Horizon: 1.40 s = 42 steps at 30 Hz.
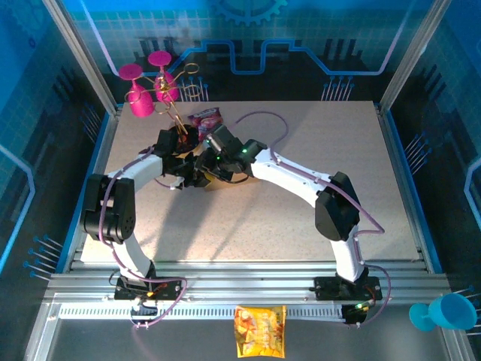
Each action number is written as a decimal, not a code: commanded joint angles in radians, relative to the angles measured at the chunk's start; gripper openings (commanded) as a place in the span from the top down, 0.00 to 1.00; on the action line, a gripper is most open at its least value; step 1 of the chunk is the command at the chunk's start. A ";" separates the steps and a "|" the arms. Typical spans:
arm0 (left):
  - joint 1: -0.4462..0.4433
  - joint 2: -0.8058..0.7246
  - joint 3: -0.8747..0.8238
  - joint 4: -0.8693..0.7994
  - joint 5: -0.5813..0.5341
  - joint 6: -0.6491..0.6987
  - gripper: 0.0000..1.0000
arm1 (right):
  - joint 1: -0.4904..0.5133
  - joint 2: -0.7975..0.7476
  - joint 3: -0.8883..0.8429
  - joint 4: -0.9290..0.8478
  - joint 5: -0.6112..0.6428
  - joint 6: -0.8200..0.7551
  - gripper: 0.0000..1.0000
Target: Fold the paper box
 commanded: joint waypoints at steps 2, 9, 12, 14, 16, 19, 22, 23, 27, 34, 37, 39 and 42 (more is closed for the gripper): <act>0.015 0.035 -0.004 -0.078 -0.072 -0.136 1.00 | 0.002 0.017 0.065 -0.032 -0.023 0.155 0.55; 0.017 0.034 0.002 -0.081 -0.070 -0.137 1.00 | 0.009 0.074 0.131 -0.121 -0.005 0.104 0.58; 0.017 0.038 0.005 -0.079 -0.070 -0.135 1.00 | 0.010 0.102 0.171 -0.180 0.008 0.065 0.58; 0.017 0.039 0.007 -0.081 -0.070 -0.136 1.00 | 0.008 0.114 0.187 -0.211 0.025 0.053 0.59; 0.017 0.041 0.008 -0.083 -0.071 -0.133 1.00 | 0.006 0.120 0.193 -0.213 0.044 0.038 0.60; 0.017 0.043 0.010 -0.085 -0.071 -0.133 1.00 | 0.004 0.138 0.233 -0.247 0.068 0.011 0.60; 0.017 0.044 0.013 -0.084 -0.071 -0.133 1.00 | 0.002 0.153 0.277 -0.278 0.089 -0.019 0.59; 0.018 0.044 0.013 -0.084 -0.071 -0.133 1.00 | 0.003 0.162 0.296 -0.298 0.096 -0.023 0.59; 0.017 0.049 0.019 -0.085 -0.069 -0.132 1.00 | 0.002 0.191 0.343 -0.367 0.113 -0.036 0.59; 0.019 0.049 0.019 -0.086 -0.068 -0.130 1.00 | -0.003 0.194 0.332 -0.378 0.119 -0.053 0.60; 0.023 0.049 0.017 -0.084 -0.064 -0.130 1.00 | -0.002 0.190 0.322 -0.377 0.111 -0.050 0.61; 0.024 0.048 0.017 -0.084 -0.064 -0.128 1.00 | -0.002 0.181 0.299 -0.367 0.109 -0.042 0.63; 0.026 0.049 0.019 -0.084 -0.064 -0.129 1.00 | -0.007 0.164 0.249 -0.338 0.086 -0.016 0.64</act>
